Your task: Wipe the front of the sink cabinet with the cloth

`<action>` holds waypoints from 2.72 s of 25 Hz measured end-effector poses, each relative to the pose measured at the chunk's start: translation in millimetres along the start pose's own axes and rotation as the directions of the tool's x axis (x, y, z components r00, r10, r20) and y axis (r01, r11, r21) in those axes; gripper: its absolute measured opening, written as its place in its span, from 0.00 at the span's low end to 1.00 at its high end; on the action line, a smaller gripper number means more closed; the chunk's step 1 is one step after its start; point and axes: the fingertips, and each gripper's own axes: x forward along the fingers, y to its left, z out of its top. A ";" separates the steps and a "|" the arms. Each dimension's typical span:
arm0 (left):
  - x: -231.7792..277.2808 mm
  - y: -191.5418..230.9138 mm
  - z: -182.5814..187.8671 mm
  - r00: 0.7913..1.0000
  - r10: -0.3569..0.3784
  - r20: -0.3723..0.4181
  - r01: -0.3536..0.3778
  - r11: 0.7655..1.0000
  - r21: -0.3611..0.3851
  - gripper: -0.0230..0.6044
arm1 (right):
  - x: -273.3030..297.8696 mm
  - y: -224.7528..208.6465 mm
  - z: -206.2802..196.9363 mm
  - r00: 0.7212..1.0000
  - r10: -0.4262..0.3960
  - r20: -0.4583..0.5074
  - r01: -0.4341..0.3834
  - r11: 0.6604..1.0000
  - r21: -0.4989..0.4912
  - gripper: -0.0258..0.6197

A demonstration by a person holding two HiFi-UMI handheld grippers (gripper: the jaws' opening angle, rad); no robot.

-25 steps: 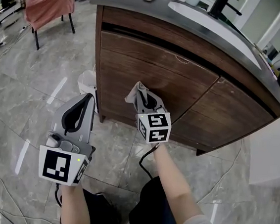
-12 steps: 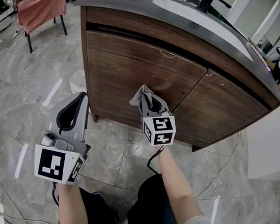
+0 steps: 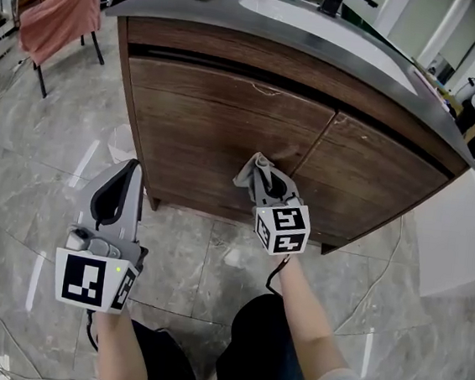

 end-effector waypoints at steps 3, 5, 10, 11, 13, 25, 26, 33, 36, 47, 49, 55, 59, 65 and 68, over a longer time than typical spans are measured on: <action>0.6 -2.8 0.2 1.000 -0.003 -0.001 0.003 1.000 0.000 0.04 | -8.9 -11.8 -3.6 1.000 -0.023 -0.004 0.023 1.000 -0.001 0.05; 1.0 -4.1 0.6 1.000 -0.006 -0.001 0.006 1.000 0.001 0.04 | -14.1 -19.1 -5.7 0.999 -0.037 -0.008 0.036 0.999 -0.006 0.05; 0.0 -5.2 0.8 1.000 -0.010 -0.004 0.010 1.000 0.005 0.04 | -28.9 -39.7 -10.1 0.997 -0.081 -0.012 0.081 0.997 0.000 0.05; -0.4 -5.3 0.8 1.000 -0.010 -0.004 0.010 1.000 0.005 0.04 | -31.7 -43.5 -11.2 0.996 -0.090 -0.014 0.090 0.996 0.000 0.05; -0.9 -5.6 0.5 1.000 -0.012 -0.004 0.012 1.000 0.004 0.04 | -35.7 -49.7 -13.6 0.994 -0.108 -0.018 0.108 0.994 -0.001 0.05; -2.7 -6.9 -1.0 1.000 -0.018 0.001 0.018 1.000 -0.005 0.04 | -34.1 -46.7 -41.4 0.988 -0.147 -0.047 0.147 0.989 0.011 0.05; -2.6 -7.4 -1.0 1.000 -0.020 -0.001 0.020 1.000 -0.003 0.04 | -33.6 -45.7 -45.1 0.988 -0.145 -0.054 0.146 0.989 0.010 0.05; -5.2 -4.1 -1.7 1.000 -0.015 -0.004 0.016 1.000 0.003 0.04 | -29.1 -39.0 -73.8 0.984 -0.139 -0.113 0.140 0.990 0.008 0.05; -7.5 0.0 -1.5 1.000 -0.007 -0.005 0.007 1.000 0.005 0.04 | -27.0 -36.9 -81.9 0.981 -0.143 -0.130 0.145 0.989 0.007 0.05; -13.3 10.0 -3.9 1.000 0.011 -0.004 -0.011 1.000 -0.002 0.04 | -18.5 -24.3 -85.4 0.979 -0.146 -0.142 0.147 0.989 -0.001 0.05; -13.4 11.3 -4.9 1.000 0.013 -0.005 -0.013 1.000 -0.002 0.04 | -14.3 -18.4 -85.8 0.981 -0.132 -0.144 0.133 0.991 0.000 0.05; -15.1 17.0 -7.7 1.000 0.020 -0.011 -0.020 1.000 -0.002 0.04 | 1.9 4.6 -81.7 0.986 -0.081 -0.144 0.084 0.996 0.014 0.05; -17.6 22.0 -8.8 0.999 0.029 -0.016 -0.029 1.000 0.002 0.04 | 14.2 21.9 -77.6 0.989 -0.045 -0.142 0.048 0.999 0.013 0.05; -23.9 31.4 -9.2 0.999 0.047 -0.017 -0.047 0.999 0.000 0.04 | 33.9 49.6 -68.9 0.991 0.005 -0.136 -0.003 1.000 0.018 0.05; -27.2 37.2 -9.8 0.998 0.057 -0.015 -0.057 0.998 -0.004 0.04 | 44.7 64.2 -63.8 0.990 0.028 -0.135 -0.027 1.000 0.010 0.05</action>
